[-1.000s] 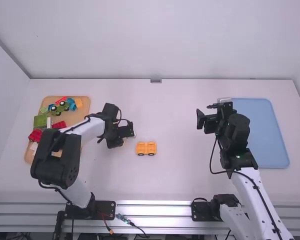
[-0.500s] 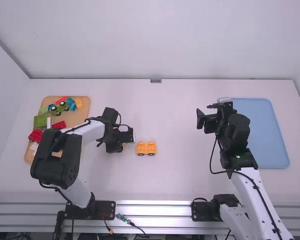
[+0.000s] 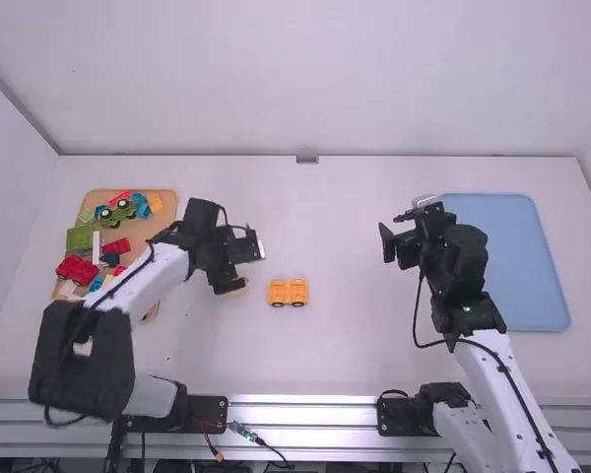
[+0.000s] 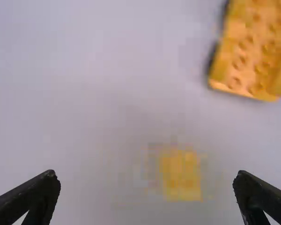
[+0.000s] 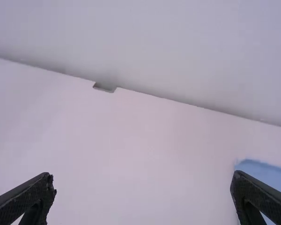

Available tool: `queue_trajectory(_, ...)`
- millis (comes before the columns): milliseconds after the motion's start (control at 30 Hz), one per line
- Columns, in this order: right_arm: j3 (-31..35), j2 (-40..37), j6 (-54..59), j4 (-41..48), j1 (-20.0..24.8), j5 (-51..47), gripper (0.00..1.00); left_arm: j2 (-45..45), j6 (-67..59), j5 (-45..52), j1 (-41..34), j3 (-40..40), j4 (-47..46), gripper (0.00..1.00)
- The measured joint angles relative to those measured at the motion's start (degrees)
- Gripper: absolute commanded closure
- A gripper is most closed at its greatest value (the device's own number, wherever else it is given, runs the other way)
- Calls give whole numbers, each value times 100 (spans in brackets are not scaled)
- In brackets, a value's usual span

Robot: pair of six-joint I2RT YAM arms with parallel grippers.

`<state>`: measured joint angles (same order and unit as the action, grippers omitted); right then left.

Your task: Assemble lego blocks to make yellow taxi

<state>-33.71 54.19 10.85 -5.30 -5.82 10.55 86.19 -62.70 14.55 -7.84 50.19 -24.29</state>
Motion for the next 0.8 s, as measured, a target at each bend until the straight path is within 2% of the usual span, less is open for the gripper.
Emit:
queue_trajectory(67, 0, 208, 446, -74, -39, 378, 1, -815, -46, 210, 142, -162, 332, 1)
queue_trajectory(167, 0, 614, 933, -122, -13, 905, 1, -1528, -299, 588, 273, -669, 660, 1)
queue_trajectory(300, 0, 1429, 1644, -350, 109, 1864, 1, -1860, -319, 1141, 501, -1512, 1554, 1)
queue_trajectory(367, 0, 2050, 2212, -470, 155, 2474, 1, -1834, -203, 1574, 817, -2098, 2260, 1)
queue_trajectory(400, 0, 2081, 2247, -476, 155, 2500, 1, -1829, -188, 1617, 859, -2157, 2341, 1)
queue_trajectory(600, -2, 3451, 3311, -1158, -33, 3375, 1, -1333, -94, 2586, 1659, -2994, 3934, 1)
queue_trajectory(667, -2, 3829, 3475, -1370, -177, 3493, 1, -1016, -74, 3051, 1974, -3126, 4203, 1)
queue_trajectory(800, -2, 4085, 3606, -1460, -317, 3692, 1, -382, -125, 3585, 2238, -3080, 4299, 1)
